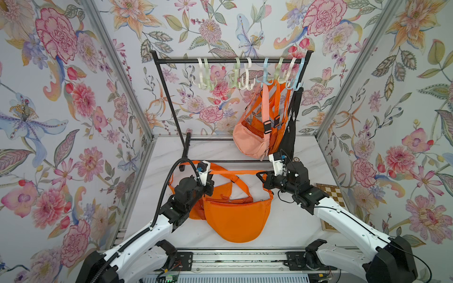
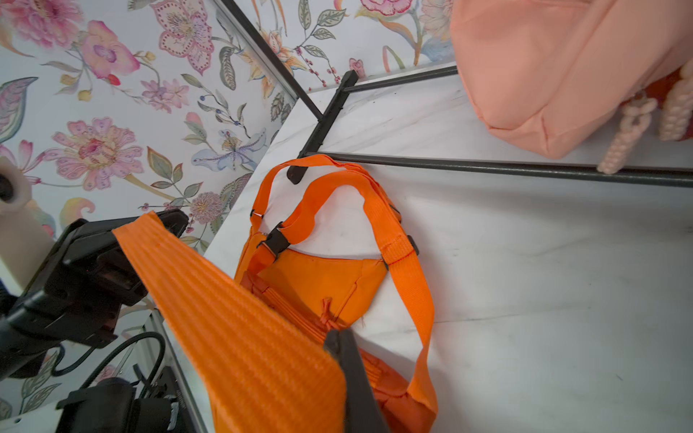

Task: Take the bag off the hook
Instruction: Place the bag inside the bag, then pick up the bag from the hook.

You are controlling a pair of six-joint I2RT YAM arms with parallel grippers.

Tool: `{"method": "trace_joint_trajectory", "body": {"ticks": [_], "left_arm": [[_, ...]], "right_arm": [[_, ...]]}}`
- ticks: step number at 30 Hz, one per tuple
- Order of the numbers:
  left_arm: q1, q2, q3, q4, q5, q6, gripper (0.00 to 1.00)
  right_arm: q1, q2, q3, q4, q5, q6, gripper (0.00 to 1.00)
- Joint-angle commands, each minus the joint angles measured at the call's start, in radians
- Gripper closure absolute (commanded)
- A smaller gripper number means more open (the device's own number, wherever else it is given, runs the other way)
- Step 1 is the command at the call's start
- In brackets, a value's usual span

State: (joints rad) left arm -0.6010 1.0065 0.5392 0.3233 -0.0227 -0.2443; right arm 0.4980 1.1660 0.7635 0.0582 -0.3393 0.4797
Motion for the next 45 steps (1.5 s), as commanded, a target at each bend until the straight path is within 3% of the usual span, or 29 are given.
{"method": "trace_joint_trajectory", "body": {"ticks": [1,4,8,10,12,15,18,25,32,38,42,45], "left_arm": [[0.036,0.073,-0.04,0.126,-0.152,-0.022,0.98],[0.041,0.139,-0.062,0.208,-0.169,-0.037,0.9],[0.048,0.226,-0.049,0.277,-0.169,-0.036,0.69],[0.05,0.268,-0.019,0.278,-0.172,-0.03,0.57],[0.051,0.302,0.012,0.269,-0.175,-0.029,0.49],[0.051,0.326,0.04,0.266,-0.177,-0.03,0.4],[0.052,0.321,0.058,0.244,-0.18,-0.028,0.25],[0.052,0.198,0.069,0.176,-0.174,-0.023,0.01],[0.05,0.117,0.143,0.169,-0.078,0.048,0.01],[0.051,0.212,0.304,0.189,-0.032,0.127,0.05],[0.052,0.3,0.376,0.234,-0.044,0.13,0.06],[0.05,0.342,0.38,0.287,-0.05,0.079,0.06]], "right_arm": [[-0.052,0.08,-0.015,0.11,0.011,0.023,1.0],[-0.064,0.154,-0.001,0.142,0.003,0.0,0.91],[-0.084,0.242,0.022,0.162,-0.002,-0.016,0.49],[-0.092,0.272,0.032,0.17,0.0,-0.019,0.37],[-0.1,0.287,0.04,0.175,-0.002,-0.023,0.32],[-0.105,0.291,0.039,0.184,-0.004,-0.027,0.3],[-0.11,0.274,0.029,0.184,-0.004,-0.027,0.29],[-0.119,0.173,0.023,0.145,-0.006,-0.037,0.29],[-0.141,0.05,0.07,0.053,-0.005,-0.068,0.31],[-0.172,0.044,0.194,-0.024,-0.008,-0.095,0.48],[-0.172,0.093,0.332,-0.088,0.027,-0.12,0.46],[-0.148,0.155,0.468,-0.154,0.147,-0.146,0.41]]}}
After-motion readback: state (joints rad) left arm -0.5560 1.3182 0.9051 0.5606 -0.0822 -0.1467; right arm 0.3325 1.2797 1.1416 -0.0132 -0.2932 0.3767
